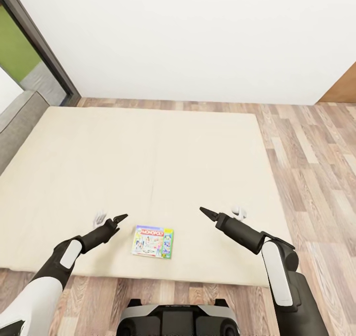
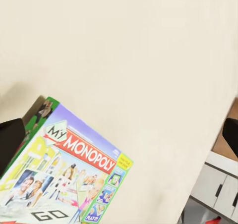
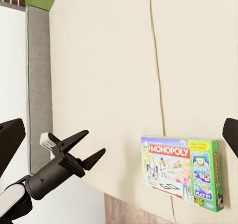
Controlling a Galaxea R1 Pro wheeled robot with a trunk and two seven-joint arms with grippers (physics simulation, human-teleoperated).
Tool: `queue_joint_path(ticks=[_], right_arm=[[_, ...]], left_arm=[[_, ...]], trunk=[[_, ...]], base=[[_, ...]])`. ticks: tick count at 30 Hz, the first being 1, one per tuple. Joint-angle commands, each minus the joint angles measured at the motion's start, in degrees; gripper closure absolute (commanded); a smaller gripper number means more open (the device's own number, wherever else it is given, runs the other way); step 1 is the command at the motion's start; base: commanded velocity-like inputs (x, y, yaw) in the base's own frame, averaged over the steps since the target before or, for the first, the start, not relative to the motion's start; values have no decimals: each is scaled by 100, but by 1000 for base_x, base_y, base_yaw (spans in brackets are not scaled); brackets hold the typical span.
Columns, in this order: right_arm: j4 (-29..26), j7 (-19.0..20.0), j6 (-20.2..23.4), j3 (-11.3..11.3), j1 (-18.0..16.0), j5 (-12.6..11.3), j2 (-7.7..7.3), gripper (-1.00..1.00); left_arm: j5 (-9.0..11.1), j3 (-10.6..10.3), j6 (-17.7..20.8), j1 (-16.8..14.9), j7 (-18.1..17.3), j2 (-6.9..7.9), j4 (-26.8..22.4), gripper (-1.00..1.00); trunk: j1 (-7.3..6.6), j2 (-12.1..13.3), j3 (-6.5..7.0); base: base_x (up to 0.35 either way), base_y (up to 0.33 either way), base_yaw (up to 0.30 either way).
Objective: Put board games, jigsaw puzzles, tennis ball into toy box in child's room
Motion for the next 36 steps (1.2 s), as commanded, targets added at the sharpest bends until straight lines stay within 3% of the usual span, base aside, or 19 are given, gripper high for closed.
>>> queue_joint_path(ticks=[1,36], right_arm=[[-3,33,38,-17,-4,14,7,-100],[-3,29,30,-5,-4,66,15,-100]], left_arm=[[19,17,26,-4,-17,-1,3,-100],[17,-42,-283,-4,-44,-19,25,-100]], trunk=[[3,-9,-16],[3,-9,-346]], base=[[0,0,0],[0,0,0]])
